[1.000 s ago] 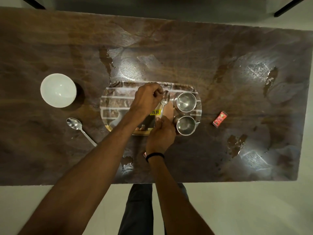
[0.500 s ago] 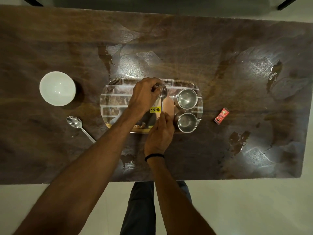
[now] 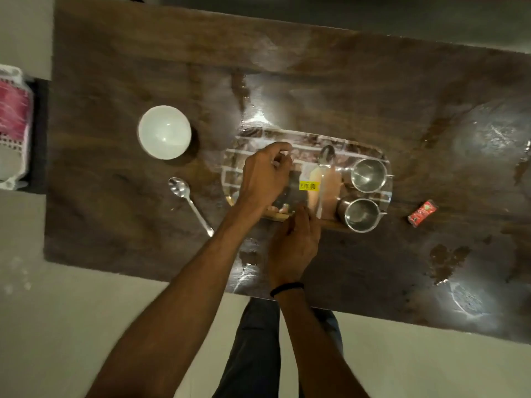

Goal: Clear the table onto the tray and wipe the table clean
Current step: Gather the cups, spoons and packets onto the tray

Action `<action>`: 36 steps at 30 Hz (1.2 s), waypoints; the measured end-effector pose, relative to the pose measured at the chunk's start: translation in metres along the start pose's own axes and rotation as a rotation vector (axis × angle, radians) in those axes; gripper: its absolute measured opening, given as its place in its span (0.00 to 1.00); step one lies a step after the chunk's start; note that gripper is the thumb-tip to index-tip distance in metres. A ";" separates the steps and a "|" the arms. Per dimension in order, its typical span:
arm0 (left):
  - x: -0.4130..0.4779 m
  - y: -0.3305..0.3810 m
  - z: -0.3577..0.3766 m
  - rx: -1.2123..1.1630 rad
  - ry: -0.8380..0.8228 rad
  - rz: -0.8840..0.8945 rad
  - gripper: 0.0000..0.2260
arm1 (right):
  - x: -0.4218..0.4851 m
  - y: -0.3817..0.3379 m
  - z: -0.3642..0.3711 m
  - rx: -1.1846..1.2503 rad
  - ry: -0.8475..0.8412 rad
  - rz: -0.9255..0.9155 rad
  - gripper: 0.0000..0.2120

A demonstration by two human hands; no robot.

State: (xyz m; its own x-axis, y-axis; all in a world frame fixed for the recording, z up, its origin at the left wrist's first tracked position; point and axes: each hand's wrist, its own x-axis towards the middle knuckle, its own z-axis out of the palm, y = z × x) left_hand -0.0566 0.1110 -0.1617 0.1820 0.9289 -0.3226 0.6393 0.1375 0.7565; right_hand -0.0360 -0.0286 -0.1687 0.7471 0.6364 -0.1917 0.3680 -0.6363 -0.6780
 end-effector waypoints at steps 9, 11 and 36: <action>-0.049 -0.096 -0.139 0.262 0.261 -0.368 0.10 | -0.056 -0.049 0.062 -0.187 -0.590 -0.357 0.18; -0.048 -0.119 -0.153 0.311 0.216 -0.425 0.12 | -0.061 -0.049 0.078 -0.271 -0.638 -0.402 0.14; 0.028 -0.014 -0.026 0.120 -0.093 0.034 0.04 | 0.041 -0.014 0.010 -0.252 -0.315 0.095 0.09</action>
State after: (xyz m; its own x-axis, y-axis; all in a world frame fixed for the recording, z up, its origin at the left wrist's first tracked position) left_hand -0.0797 0.1443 -0.1664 0.2701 0.8958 -0.3530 0.7151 0.0589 0.6965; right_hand -0.0163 0.0104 -0.1745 0.5925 0.6474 -0.4794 0.4589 -0.7604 -0.4597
